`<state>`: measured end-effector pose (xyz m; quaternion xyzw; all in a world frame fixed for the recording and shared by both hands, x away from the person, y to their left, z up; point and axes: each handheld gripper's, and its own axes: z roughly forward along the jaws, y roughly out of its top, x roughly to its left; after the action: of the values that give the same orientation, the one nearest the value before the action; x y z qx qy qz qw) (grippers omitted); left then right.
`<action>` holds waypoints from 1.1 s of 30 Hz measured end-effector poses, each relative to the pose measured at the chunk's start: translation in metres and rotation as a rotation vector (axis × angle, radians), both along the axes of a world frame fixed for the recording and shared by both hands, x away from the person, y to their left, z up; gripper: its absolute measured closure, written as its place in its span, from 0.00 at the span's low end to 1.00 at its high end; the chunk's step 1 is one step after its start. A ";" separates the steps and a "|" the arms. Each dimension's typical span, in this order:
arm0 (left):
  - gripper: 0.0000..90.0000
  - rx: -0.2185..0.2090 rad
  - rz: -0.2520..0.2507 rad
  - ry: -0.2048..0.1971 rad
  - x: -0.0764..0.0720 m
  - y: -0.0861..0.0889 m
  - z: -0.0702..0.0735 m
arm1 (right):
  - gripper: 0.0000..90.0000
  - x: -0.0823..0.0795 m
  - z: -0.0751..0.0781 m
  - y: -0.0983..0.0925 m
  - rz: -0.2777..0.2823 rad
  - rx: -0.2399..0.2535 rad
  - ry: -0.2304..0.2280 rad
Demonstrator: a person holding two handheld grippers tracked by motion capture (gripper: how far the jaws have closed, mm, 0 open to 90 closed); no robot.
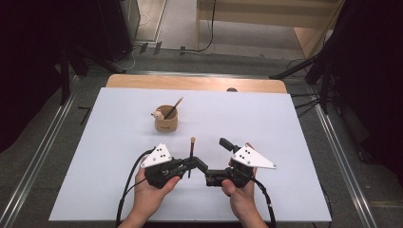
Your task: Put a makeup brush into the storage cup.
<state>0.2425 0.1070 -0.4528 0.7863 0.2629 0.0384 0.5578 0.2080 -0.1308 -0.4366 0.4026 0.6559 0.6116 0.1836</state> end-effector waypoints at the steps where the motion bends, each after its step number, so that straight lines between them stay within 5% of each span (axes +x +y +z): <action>1: 0.94 0.005 0.002 -0.002 0.000 0.001 0.000 | 0.00 0.000 -0.001 -0.001 -0.004 -0.013 -0.002; 19: 0.94 -0.019 0.065 -0.025 0.011 0.018 0.005 | 0.00 0.001 -0.018 -0.033 -0.055 -0.105 0.001; 33: 0.94 -0.020 0.104 -0.043 0.020 0.028 0.009 | 0.00 -0.014 -0.033 -0.081 -0.135 -0.183 -0.011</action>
<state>0.2624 0.1347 -0.4436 0.7648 0.2918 0.0817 0.5686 0.1942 -0.2117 -0.4696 0.4242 0.6793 0.5375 0.2639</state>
